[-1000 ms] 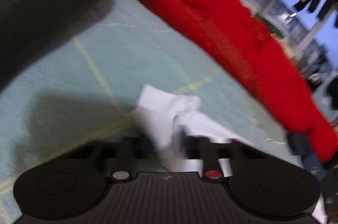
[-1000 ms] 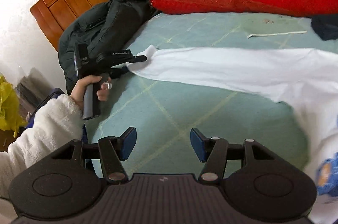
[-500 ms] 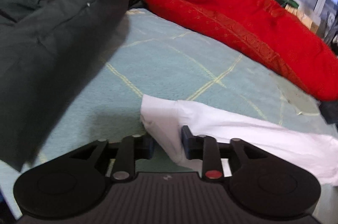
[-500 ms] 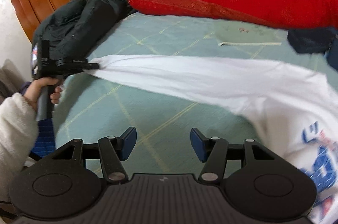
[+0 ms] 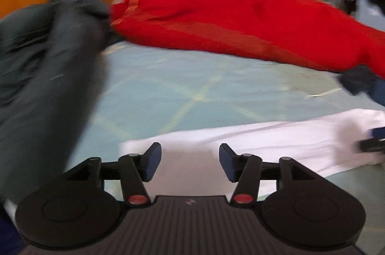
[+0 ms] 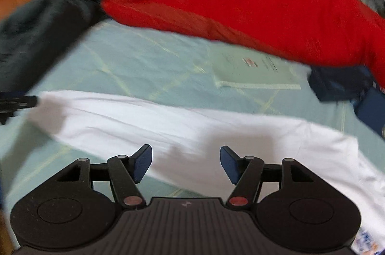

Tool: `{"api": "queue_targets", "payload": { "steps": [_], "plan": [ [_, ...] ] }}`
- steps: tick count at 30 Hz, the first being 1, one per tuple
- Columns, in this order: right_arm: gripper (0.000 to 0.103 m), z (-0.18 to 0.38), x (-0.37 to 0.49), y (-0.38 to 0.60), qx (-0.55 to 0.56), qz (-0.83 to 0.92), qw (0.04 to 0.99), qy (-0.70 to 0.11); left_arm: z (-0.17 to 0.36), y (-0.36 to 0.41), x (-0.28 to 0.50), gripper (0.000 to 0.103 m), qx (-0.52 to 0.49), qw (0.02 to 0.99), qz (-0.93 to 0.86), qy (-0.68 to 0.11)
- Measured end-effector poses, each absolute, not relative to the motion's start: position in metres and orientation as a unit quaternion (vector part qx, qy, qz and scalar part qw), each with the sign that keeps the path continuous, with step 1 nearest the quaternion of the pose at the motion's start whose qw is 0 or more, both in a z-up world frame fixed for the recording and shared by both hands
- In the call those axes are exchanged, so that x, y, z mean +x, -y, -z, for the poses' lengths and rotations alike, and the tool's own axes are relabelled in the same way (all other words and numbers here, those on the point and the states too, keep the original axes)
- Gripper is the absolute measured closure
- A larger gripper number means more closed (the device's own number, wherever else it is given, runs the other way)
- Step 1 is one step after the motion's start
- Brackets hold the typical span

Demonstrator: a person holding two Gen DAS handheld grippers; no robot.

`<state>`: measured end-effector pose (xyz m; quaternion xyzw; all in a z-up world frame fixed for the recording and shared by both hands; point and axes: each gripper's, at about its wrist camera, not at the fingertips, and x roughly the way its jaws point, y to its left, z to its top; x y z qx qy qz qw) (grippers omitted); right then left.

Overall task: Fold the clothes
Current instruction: 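Pull the held sleeve outward along the bed with the left tool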

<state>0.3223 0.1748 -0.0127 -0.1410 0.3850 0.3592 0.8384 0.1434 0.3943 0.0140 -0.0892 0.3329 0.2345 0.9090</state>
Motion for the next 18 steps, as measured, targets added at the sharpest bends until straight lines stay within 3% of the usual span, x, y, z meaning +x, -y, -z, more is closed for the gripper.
{"api": "queue_targets", "payload": {
  "steps": [7,10,18],
  "plan": [
    [0.031,0.058,0.316,-0.166,-0.122,-0.328,0.849,-0.396,0.019,-0.39,0.214,0.048,-0.119,0.912,-0.166,-0.355],
    [0.023,0.059,0.308,-0.155,-0.117,-0.34,0.844,-0.397,0.045,-0.398,0.232,0.047,-0.139,0.891,-0.19,-0.387],
    [0.009,0.062,0.299,-0.165,-0.15,-0.356,0.839,-0.383,0.02,-0.375,0.237,0.045,-0.142,0.908,-0.131,-0.372]
  ]
}}
